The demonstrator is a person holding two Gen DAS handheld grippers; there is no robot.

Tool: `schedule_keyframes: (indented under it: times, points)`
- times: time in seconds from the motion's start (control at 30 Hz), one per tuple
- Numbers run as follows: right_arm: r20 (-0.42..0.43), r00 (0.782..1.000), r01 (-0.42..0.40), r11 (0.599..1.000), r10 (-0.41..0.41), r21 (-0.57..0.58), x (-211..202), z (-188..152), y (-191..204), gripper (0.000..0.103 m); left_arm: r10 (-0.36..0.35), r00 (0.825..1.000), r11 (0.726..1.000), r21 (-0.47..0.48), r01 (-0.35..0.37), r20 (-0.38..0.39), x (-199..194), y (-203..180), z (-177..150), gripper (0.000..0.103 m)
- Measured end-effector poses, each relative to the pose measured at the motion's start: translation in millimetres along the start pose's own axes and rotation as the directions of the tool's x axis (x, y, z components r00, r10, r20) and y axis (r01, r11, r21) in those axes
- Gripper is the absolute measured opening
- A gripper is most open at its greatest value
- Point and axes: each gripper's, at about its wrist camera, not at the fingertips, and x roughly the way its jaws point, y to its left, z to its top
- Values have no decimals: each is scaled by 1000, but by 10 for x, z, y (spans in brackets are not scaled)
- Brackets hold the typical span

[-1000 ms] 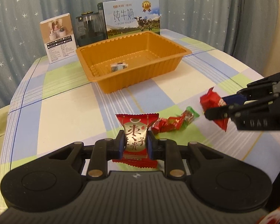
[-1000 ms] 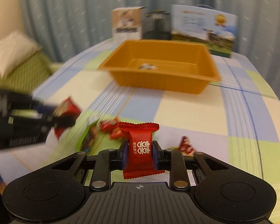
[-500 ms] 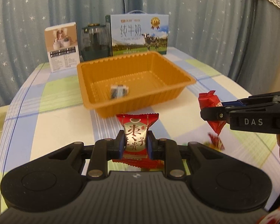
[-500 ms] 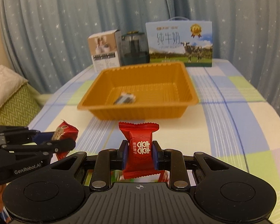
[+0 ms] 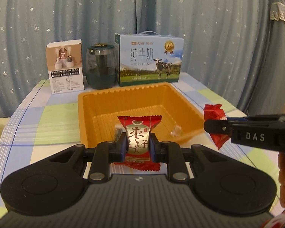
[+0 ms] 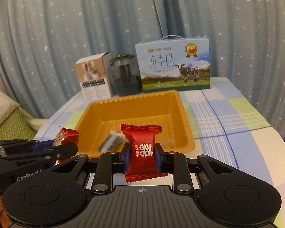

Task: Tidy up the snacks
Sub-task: 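Carry both red packets over the tray and open both tools to release them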

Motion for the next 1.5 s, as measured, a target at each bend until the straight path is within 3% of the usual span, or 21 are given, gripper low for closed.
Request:
schedule_keyframes:
  times: [0.43, 1.0, 1.1, 1.17, 1.5]
  points:
    - [30, 999, -13, 999, 11, 46, 465, 330, -168, 27, 7, 1000, 997, -78, -6, 9, 512, 255, 308, 21]
    - [-4, 1000, -18, 989, 19, 146, 886, 377, -401, 27, -19, 999, 997, -78, 17, -27, 889, 253, 354, 21]
    - [-6, 1000, -16, 987, 17, 158, 892, 373, -430, 27, -39, 999, 995, -89, 37, -21, 925, 255, 353, 24]
    - [-8, 1000, -17, 986, 19, 167, 894, 372, -449, 27, -21, 1000, 996, -92, 19, -21, 923, 268, 347, 36]
    - [-13, 999, -43, 983, 46, 179, 909, 366, -437, 27, 6, 1000, 992, -125, -8, -16, 875, 380, 356, 36]
